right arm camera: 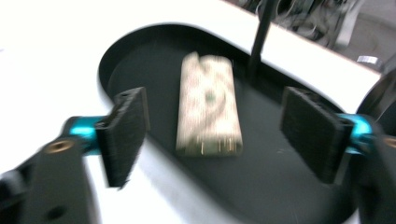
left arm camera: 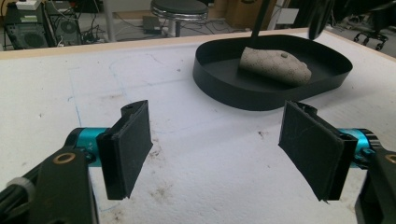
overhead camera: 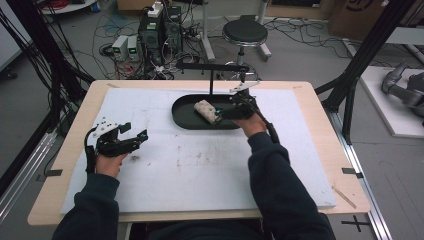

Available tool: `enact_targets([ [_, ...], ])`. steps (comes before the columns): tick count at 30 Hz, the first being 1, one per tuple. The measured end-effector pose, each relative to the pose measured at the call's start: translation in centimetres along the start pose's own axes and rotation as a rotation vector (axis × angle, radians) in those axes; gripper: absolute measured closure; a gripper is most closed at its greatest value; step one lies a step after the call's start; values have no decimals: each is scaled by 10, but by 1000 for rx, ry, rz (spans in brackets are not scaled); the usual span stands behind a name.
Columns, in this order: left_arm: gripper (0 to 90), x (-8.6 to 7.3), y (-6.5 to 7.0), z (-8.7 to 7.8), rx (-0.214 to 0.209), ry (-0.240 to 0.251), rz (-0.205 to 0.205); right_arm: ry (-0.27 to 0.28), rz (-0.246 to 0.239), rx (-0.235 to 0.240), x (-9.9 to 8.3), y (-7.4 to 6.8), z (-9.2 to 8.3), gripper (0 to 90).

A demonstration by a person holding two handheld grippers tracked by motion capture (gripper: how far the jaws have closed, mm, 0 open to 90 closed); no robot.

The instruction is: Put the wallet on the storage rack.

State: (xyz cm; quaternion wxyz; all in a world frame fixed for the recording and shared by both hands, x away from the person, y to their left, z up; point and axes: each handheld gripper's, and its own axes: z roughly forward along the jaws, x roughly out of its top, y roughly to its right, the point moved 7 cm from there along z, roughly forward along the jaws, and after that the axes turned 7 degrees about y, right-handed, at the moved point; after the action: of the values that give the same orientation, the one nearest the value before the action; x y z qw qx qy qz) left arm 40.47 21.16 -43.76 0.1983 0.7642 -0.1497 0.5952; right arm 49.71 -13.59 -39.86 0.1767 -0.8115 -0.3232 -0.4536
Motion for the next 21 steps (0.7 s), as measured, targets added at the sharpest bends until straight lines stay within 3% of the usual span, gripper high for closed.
enact_targets([
  [2, 250, 1, 0, -1, 4, 7, -1, 58, -29, -1, -7, 4, -25, 204],
  [3, 250, 2, 0, -1, 4, 11, -3, 43, -36, -13, -13, 7, -37, 204],
  [10, 250, 8, -2, -3, 10, 52, -17, 79, -49, -110, -65, 37, -102, 203],
  [14, 250, 9, 0, -3, 5, 62, -12, 97, -74, -161, -91, 43, -121, 203],
  [18, 250, 10, 0, -4, 7, 70, -11, 142, -27, -190, -108, 42, -130, 193],
  [21, 250, 12, 1, -4, 1, 75, -2, 132, -13, -192, -118, 40, -131, 193],
])
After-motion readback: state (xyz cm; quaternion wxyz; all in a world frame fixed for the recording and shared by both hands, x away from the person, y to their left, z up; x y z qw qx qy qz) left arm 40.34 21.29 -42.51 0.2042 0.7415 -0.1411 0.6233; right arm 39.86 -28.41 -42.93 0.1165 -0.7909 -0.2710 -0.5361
